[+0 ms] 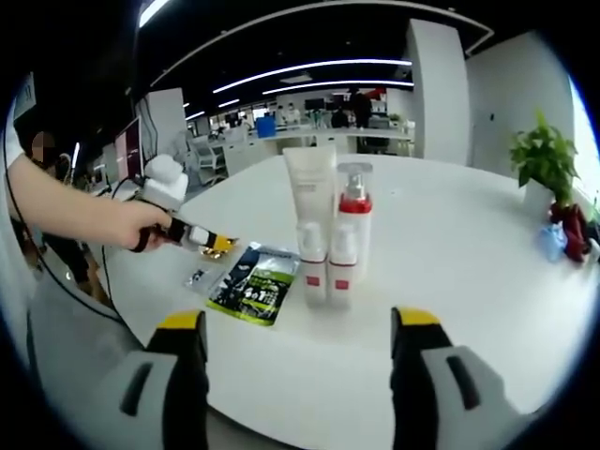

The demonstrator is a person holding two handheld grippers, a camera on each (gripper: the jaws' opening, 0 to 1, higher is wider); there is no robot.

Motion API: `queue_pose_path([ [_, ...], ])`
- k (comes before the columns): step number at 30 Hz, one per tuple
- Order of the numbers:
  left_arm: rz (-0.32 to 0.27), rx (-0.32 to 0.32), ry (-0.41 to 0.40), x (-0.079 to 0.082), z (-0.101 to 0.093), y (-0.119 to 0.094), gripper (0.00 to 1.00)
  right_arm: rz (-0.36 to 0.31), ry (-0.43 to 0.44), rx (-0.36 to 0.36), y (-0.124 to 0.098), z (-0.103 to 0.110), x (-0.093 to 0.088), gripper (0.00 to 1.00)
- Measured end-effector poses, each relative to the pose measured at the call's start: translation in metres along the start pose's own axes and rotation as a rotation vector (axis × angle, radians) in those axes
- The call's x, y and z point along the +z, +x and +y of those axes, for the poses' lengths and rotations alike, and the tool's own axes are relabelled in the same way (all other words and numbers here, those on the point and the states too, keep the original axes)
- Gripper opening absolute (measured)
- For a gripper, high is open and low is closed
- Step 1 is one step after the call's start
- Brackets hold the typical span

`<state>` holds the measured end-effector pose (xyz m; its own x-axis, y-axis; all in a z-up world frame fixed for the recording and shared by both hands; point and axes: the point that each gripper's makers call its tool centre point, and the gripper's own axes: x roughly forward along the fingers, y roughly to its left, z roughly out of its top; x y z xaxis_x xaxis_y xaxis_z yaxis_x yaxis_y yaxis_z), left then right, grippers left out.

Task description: Arrange the skincare products in the storage area until every visible bottle or jar stands upright without overlapping.

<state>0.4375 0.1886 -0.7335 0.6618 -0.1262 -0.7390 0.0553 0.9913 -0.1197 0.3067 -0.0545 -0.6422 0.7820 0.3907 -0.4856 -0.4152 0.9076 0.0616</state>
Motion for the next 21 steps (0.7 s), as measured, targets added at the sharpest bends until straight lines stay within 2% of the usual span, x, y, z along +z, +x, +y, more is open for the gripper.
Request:
queue_pose_path([
  [12,0.020,-0.007,0.032,-0.008,-0.012,0.006,0.34,-0.004,-0.001,-0.010,-0.001,-0.002,0.001,0.80],
  [13,0.009,0.003,0.058,-0.004,-0.007,0.007,0.35,-0.006,-0.002,-0.012,-0.001,-0.002,0.001,0.80],
  [21,0.015,0.010,0.072,-0.005,-0.006,0.006,0.36,-0.006,-0.002,-0.009,-0.002,0.000,0.002,0.78],
])
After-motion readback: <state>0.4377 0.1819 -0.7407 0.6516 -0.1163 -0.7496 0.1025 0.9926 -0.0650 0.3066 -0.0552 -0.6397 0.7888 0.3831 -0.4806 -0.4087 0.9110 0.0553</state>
